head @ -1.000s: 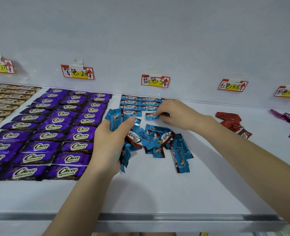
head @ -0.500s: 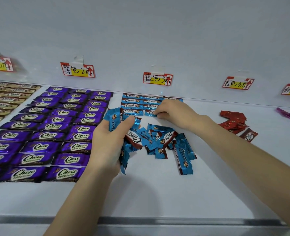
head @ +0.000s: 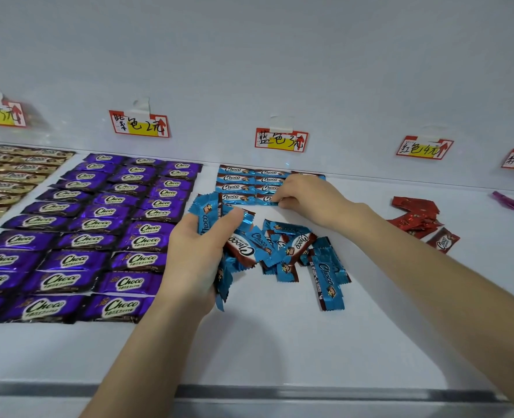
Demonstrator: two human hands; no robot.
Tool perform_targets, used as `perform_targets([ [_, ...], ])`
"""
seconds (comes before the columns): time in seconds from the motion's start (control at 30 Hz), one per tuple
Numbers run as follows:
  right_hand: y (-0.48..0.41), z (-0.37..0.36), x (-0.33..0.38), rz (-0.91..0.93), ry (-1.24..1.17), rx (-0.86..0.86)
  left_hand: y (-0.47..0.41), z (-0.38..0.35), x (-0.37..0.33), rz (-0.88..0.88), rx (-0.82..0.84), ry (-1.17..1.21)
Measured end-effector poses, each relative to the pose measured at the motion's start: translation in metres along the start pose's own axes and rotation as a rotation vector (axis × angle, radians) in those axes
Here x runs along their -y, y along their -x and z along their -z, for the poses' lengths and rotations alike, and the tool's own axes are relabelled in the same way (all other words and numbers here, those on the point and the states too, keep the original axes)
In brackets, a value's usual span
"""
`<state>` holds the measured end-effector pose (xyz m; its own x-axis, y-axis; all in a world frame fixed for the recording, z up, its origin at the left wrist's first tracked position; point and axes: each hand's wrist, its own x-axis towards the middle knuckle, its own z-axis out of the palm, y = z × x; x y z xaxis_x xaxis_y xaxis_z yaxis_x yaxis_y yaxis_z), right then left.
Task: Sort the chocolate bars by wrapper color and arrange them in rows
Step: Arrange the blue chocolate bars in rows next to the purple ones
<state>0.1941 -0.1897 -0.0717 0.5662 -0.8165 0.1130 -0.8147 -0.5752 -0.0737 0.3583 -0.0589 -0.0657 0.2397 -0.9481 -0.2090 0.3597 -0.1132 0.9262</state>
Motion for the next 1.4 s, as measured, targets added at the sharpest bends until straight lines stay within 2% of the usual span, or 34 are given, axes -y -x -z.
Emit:
perform_targets([
  [0.17,0.003,0.004,0.003,-0.020,-0.047,0.012,0.003,0.000,0.002,0.038,0.098,-0.007],
  [0.23,0.008,0.013,0.013,-0.074,-0.222,-0.086,0.005,-0.001,0.002,0.040,0.154,-0.004],
  [0.33,0.023,0.037,0.042,-0.133,-0.610,-0.223,0.008,-0.003,0.000,0.005,0.192,0.058],
  [0.4,0.037,0.051,0.061,-0.151,-0.753,-0.148,0.009,-0.005,-0.003,-0.041,0.187,0.087],
  [0.47,0.051,0.055,0.076,-0.134,-0.816,-0.052,0.011,-0.008,-0.004,-0.081,0.196,0.106],
  [0.5,0.056,0.054,0.079,-0.117,-0.823,-0.058,0.012,-0.008,-0.005,-0.095,0.199,0.102],
  [0.63,0.072,0.050,0.078,-0.107,-0.793,-0.338,0.018,-0.009,-0.008,-0.119,0.191,0.031],
  [0.7,0.080,0.048,0.072,0.018,-0.494,-0.564,0.020,-0.007,-0.013,-0.144,0.148,0.025],
  [0.77,0.088,0.040,0.068,0.177,-0.160,-0.696,0.023,-0.007,-0.018,-0.165,0.136,0.035],
  [0.8,0.092,0.036,0.068,0.215,-0.078,-0.726,0.024,-0.007,-0.019,-0.165,0.139,0.043],
  [0.87,0.099,0.029,0.069,0.227,-0.066,-0.759,0.027,-0.008,-0.018,-0.149,0.139,0.063],
  [0.93,0.106,0.025,0.074,0.147,-0.212,-0.776,0.029,-0.008,-0.015,-0.143,0.130,0.048],
  [1.07,0.121,0.027,0.093,-0.291,-1.044,-0.700,0.031,-0.009,-0.009,-0.181,0.112,0.033],
  [1.1,0.123,0.027,0.096,-0.330,-1.128,-0.698,0.031,-0.010,-0.008,-0.198,0.117,0.030],
  [1.17,0.126,0.030,0.100,-0.323,-1.146,-0.698,0.032,-0.011,-0.007,-0.236,0.132,0.002],
  [1.27,0.125,0.039,0.098,-0.336,-1.201,-0.615,0.033,-0.012,-0.006,-0.293,0.137,-0.086],
  [1.4,0.118,0.047,0.091,-0.384,-1.409,-0.541,0.037,-0.011,-0.009,-0.309,0.204,-0.136],
])
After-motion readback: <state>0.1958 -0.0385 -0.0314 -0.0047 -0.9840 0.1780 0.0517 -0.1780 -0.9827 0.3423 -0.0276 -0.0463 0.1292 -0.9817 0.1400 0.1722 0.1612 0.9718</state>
